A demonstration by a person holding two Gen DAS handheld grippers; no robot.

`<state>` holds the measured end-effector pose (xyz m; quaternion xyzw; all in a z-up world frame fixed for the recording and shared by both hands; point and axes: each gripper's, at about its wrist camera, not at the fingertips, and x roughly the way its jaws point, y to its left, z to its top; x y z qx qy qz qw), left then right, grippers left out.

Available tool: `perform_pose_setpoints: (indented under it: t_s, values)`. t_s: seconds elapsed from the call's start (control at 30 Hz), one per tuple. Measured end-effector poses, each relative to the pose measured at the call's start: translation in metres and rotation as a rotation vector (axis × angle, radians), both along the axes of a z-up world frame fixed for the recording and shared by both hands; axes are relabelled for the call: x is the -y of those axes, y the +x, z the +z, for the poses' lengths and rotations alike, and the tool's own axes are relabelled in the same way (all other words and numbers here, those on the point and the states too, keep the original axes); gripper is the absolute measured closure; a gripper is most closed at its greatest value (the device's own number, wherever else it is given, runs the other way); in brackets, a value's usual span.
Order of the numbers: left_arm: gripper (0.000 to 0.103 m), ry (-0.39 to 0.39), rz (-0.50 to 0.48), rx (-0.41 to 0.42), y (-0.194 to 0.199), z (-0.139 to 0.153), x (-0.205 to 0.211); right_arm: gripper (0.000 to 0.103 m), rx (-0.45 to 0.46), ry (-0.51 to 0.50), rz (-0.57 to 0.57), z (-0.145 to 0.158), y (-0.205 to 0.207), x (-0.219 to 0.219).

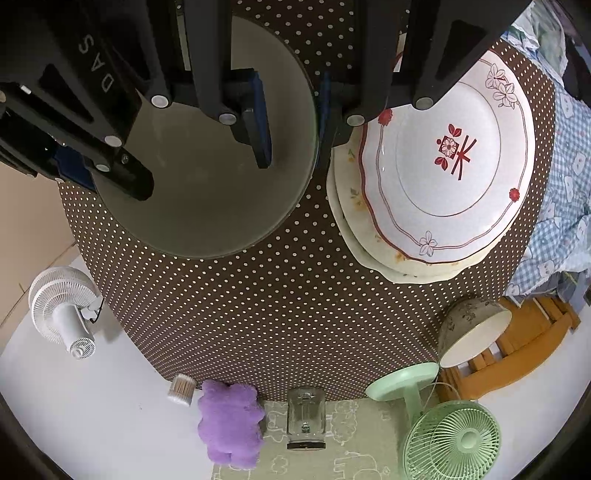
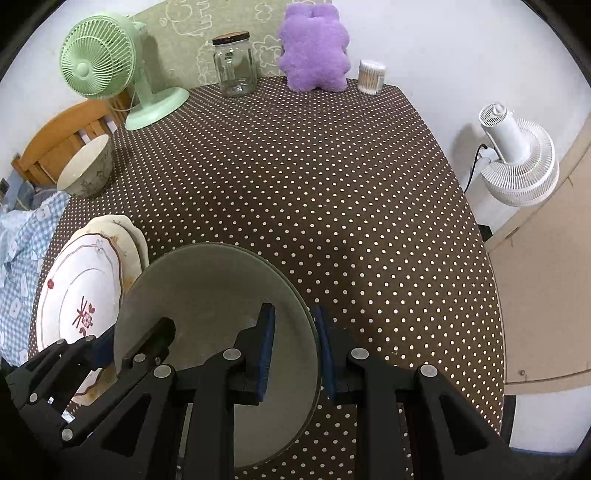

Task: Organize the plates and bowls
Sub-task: 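Carry the beige bowl beside the plate stack with the right gripper, then lower the bowl onto the table and open the right gripper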

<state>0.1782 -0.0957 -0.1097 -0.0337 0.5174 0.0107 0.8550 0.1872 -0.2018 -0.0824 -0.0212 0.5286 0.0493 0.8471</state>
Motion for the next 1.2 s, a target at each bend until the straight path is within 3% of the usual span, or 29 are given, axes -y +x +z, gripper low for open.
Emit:
perform_pose_setpoints:
  t_s: [0.1,0.3,0.37,0.43,0.47,0.57,0.8,1.2]
  values:
    - [0.082,-0.011,-0.01,-0.01,0.0,-0.001,-0.001,0.077,-0.003,-0.006,-0.003,0.0,-0.001,-0.002]
    - [0.068,-0.036,-0.048,-0.015,-0.001,0.005,-0.002,0.076,-0.006,0.002,-0.011,0.007,-0.004,-0.001]
    - [0.06,-0.037,-0.066,0.001,-0.004,0.009,-0.001,0.067,-0.004,0.014,-0.015,0.01,-0.007,0.0]
    - [0.044,-0.038,-0.083,0.017,-0.009,0.015,-0.001,0.039,0.013,0.022,-0.018,0.015,-0.011,0.0]
    - [0.038,-0.042,-0.091,0.027,-0.011,0.018,0.0,0.036,0.031,0.027,-0.021,0.02,-0.014,0.0]
    - [0.034,-0.042,-0.099,0.043,-0.015,0.028,-0.001,0.031,0.053,0.032,-0.013,0.029,-0.019,-0.002]
    - [0.026,-0.06,-0.097,0.105,-0.016,0.052,-0.003,0.019,0.104,0.055,0.017,0.055,-0.02,-0.001]
    - [0.024,-0.003,0.038,0.167,-0.014,0.087,-0.011,0.018,0.162,0.116,0.11,0.092,-0.008,-0.003]
